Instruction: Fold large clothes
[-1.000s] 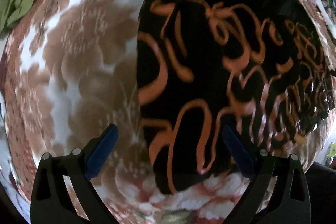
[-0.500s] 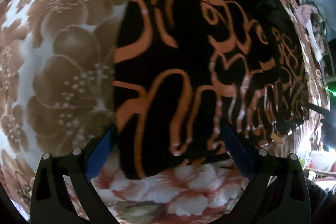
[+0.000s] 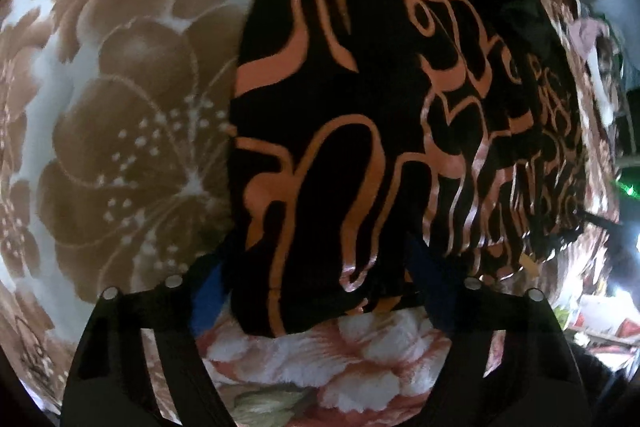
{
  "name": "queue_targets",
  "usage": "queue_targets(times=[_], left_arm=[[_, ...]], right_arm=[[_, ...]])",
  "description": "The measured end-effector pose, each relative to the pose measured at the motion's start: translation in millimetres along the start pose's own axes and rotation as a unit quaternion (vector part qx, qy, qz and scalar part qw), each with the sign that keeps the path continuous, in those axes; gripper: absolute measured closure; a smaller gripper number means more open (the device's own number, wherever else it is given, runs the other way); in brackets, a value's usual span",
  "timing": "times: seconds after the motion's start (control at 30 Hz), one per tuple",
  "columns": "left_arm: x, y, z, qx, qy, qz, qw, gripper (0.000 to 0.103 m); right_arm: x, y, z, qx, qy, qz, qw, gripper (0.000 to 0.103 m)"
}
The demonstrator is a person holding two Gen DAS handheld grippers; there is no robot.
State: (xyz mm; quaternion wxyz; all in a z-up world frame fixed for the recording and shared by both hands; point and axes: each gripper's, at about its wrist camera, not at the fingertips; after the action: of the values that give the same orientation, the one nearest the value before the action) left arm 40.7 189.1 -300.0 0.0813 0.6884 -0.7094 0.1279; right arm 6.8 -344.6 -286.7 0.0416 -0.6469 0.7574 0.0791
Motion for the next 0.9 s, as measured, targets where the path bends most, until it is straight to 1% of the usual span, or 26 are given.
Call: queue_targets(times=[0.03,0.13,0.2,0.27,0.33,0.37,0.43,0.47,0.53,0.6,0.67,0.77,0.9], left_arm=[[-1.1,1.0,-0.9,0.0,0.001,-0.004,1.0,0.029],[-7.4,2.5,-5.7,-0.003,0.004,-0.002,1.0,0.035],[-2.3,1.4,-5.4,-0.007,0.006,0.006,0.9999,0.045],[4.4,0.9,-3.4,-0.016,-0.008,0.022,0.9996,0.068],[8.8,-1.7,-2.2,-0.02,-0.008,0.026,0.9994,0.08],[12.4,-4.7,-2.8,-0.018,-0.003,0.024,0.9995,0.084],[16.7,-8.8,-8.4,-0.012,0.0,0.022,0.9997,0.086],[23.4,-12.0,-14.1,-0.004,0.008,0.028,0.9996,0.088],[31.2,-16.9,-26.3,0.006,0.024,0.043,0.9988,0.089],[49.9,-26.0,-39.1,0.019,0.04,0.063,0.997,0.089],[64.7,-37.4,-52.9,0.036,0.057,0.07,0.9953,0.09],[78.8,-56.7,-76.0,0.065,0.081,0.077,0.9916,0.09],[104.7,-82.7,-98.0,0.095,0.097,0.099,0.9858,0.09]], right_arm=[[1.9,-2.2,-0.3,-0.002,-0.003,-0.006,1.0,0.081],[-3.1,-4.6,-6.9,-0.004,-0.004,-0.029,1.0,0.089],[-7.9,-3.7,-9.1,-0.004,-0.004,-0.038,0.999,0.091],[-9.4,-2.5,-11.2,-0.005,-0.008,-0.04,0.999,0.092],[-11.0,-3.0,-12.9,-0.005,-0.01,-0.038,0.999,0.093],[-12.3,-5.0,-14.9,-0.005,-0.015,-0.037,0.999,0.094],[-21.0,-8.6,-23.0,0.001,-0.036,-0.037,0.999,0.094],[-12.2,-15.1,-34.1,0.005,-0.045,-0.04,0.998,0.095],[-22.5,-18.0,-48.8,0.017,-0.055,-0.056,0.997,0.095],[-33.8,-22.3,-64.7,0.028,-0.067,-0.065,0.995,0.095],[-37.1,-28.3,-76.4,0.038,-0.08,-0.066,0.994,0.095],[-38.3,-51.3,-95.2,0.059,-0.1,-0.065,0.991,0.095],[-54.7,-74.4,-119.3,0.084,-0.129,-0.07,0.986,0.095]])
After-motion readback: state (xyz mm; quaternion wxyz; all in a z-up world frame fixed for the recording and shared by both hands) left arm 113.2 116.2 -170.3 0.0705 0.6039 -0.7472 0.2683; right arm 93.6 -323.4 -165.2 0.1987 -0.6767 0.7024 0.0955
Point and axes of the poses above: each gripper's, at about its wrist camera, not at the fingertips, and z roughly the way its jaws point, x to its right, y to its underside, and after that the axes turned 4 degrees about z, right-handed
